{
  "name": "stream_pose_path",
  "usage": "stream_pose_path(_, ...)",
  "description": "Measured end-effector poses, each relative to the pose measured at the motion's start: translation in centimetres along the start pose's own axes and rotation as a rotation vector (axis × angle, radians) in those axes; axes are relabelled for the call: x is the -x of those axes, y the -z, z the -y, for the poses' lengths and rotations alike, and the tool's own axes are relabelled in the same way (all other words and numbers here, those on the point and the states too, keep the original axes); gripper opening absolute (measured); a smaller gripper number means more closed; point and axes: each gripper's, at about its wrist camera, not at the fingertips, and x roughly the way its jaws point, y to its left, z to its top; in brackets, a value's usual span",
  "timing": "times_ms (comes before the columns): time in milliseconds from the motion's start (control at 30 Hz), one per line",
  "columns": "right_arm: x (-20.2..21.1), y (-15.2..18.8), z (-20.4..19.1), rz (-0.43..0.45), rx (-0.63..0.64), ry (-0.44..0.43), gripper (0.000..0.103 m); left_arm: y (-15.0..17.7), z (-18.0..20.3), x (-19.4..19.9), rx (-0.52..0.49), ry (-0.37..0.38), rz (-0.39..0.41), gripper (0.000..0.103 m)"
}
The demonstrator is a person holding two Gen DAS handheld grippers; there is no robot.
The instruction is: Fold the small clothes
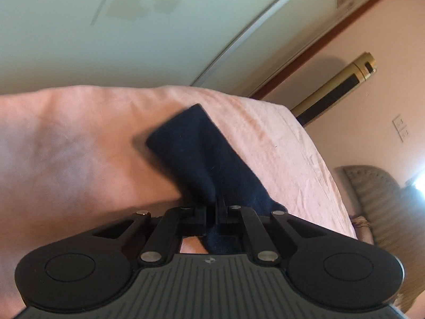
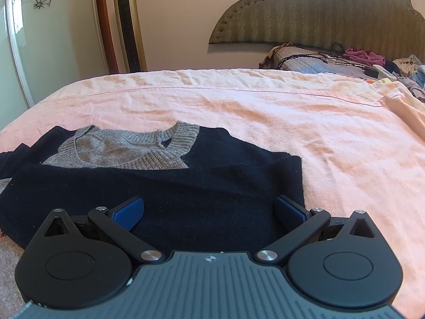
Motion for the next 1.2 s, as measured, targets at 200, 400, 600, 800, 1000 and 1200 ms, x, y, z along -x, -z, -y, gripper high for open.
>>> stream_pose_path(200,0.0,0.0,0.0,0.002,-0.006,-0.003,0.103,2.7,8.6,3.6,-0.266,0.049,0.128,0.004)
stream_pose_path(400,0.1,0.0,0.5,0.01,-0.028,-0.016,0.103,17.0,24.4,7.0,-0.762,0.445,-0.097,0.008)
stream_pose_path(600,0.5,0.0,1.9,0.04,-0.111,-0.076,0.103,26.2,26.1,6.8,-0.859,0.482,-0.41,0.01)
stream_pose_path(800,0.5,0.0,2.1,0.045,-0.126,-0.087,0.103,24.2,18.5,8.7,-0.736,0.443,-0.328,0.081)
stream_pose_path(1000,2.2,-1.8,3.5,-0.023,-0.382,-0.205,0.103,23.5,13.2,9.2,-0.652,0.448,-0.233,0.083)
stream_pose_path(1200,0.8,-2.2,0.8,-0.297,-0.485,-0.428,0.084,23.8,13.9,9.2,-0.684,0.426,-0.22,0.087)
